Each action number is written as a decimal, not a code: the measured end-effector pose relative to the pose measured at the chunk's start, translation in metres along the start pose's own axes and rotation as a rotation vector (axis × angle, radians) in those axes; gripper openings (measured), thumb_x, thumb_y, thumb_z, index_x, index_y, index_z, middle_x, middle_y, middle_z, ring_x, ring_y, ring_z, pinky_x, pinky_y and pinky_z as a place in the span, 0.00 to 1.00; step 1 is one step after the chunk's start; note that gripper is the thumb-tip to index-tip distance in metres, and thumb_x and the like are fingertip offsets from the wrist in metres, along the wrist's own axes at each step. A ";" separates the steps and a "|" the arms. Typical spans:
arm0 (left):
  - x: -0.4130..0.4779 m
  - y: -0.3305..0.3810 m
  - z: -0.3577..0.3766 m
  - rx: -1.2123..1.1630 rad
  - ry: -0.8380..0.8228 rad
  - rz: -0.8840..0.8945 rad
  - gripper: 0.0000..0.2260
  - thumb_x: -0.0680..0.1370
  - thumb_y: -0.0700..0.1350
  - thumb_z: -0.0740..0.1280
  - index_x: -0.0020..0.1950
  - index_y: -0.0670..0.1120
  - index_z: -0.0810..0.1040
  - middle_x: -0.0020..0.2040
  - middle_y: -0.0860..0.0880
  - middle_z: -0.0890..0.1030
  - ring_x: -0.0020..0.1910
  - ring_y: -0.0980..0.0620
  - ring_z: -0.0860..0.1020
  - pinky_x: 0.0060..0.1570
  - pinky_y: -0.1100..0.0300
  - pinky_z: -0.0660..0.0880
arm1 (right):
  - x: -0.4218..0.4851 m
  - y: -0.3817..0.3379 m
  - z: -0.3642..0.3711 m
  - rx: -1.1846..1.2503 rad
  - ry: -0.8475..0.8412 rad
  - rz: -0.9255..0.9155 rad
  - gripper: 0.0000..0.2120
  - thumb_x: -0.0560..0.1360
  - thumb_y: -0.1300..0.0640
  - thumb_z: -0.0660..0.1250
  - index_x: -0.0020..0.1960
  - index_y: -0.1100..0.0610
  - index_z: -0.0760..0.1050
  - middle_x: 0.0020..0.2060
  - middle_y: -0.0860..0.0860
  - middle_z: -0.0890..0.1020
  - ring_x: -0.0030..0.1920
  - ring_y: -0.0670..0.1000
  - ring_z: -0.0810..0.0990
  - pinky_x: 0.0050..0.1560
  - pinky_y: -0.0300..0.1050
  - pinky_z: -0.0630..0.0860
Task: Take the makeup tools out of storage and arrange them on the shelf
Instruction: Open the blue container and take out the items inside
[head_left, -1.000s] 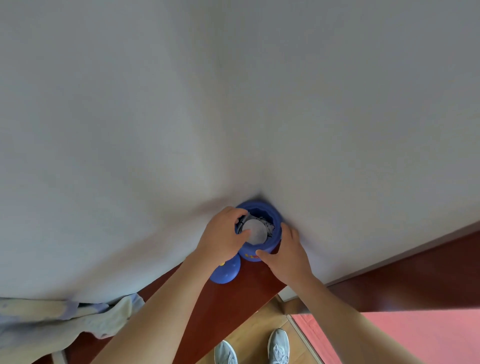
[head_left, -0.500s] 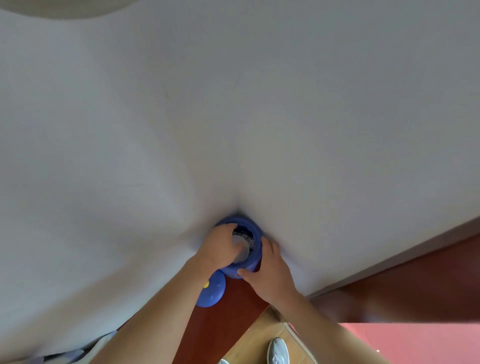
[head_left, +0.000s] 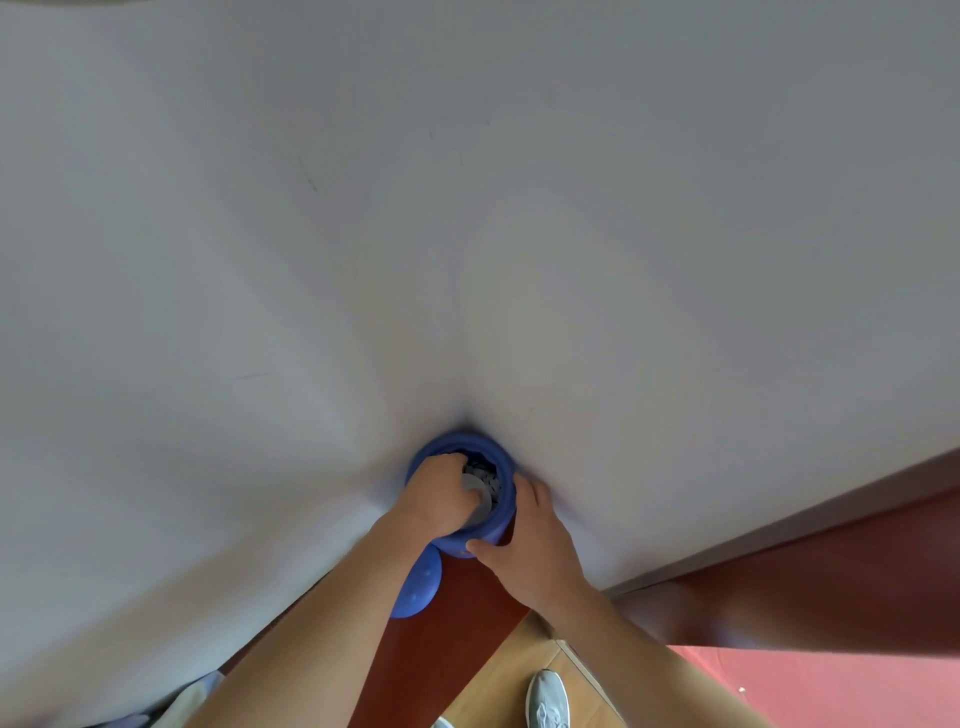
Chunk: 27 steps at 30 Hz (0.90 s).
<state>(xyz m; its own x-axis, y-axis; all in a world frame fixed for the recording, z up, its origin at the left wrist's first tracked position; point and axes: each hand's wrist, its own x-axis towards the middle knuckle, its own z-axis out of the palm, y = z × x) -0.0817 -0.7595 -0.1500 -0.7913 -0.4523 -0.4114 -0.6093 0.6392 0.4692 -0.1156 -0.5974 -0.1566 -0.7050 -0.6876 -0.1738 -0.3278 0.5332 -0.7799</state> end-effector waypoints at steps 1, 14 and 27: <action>0.000 0.000 0.001 0.004 0.003 0.003 0.08 0.79 0.42 0.63 0.54 0.40 0.77 0.49 0.43 0.81 0.44 0.51 0.75 0.42 0.60 0.69 | 0.000 0.000 0.000 0.003 0.000 0.002 0.37 0.67 0.44 0.75 0.70 0.48 0.62 0.63 0.41 0.65 0.53 0.40 0.72 0.46 0.29 0.68; -0.007 -0.006 0.004 -0.063 0.045 0.097 0.09 0.76 0.37 0.65 0.55 0.41 0.81 0.48 0.46 0.83 0.45 0.53 0.78 0.43 0.64 0.69 | 0.000 0.002 0.002 0.008 0.008 0.007 0.39 0.67 0.43 0.75 0.72 0.49 0.61 0.64 0.42 0.66 0.56 0.40 0.72 0.48 0.28 0.67; -0.013 -0.006 0.004 -0.090 0.052 0.094 0.05 0.74 0.35 0.65 0.41 0.39 0.80 0.34 0.45 0.79 0.33 0.52 0.74 0.31 0.66 0.63 | 0.000 0.001 0.001 0.013 0.012 0.015 0.39 0.67 0.43 0.75 0.72 0.48 0.61 0.64 0.42 0.66 0.57 0.40 0.72 0.52 0.32 0.69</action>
<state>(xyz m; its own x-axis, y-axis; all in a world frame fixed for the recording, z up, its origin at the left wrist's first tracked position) -0.0679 -0.7547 -0.1508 -0.8452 -0.4260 -0.3229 -0.5328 0.6228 0.5729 -0.1150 -0.5979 -0.1581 -0.7174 -0.6734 -0.1783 -0.3090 0.5370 -0.7849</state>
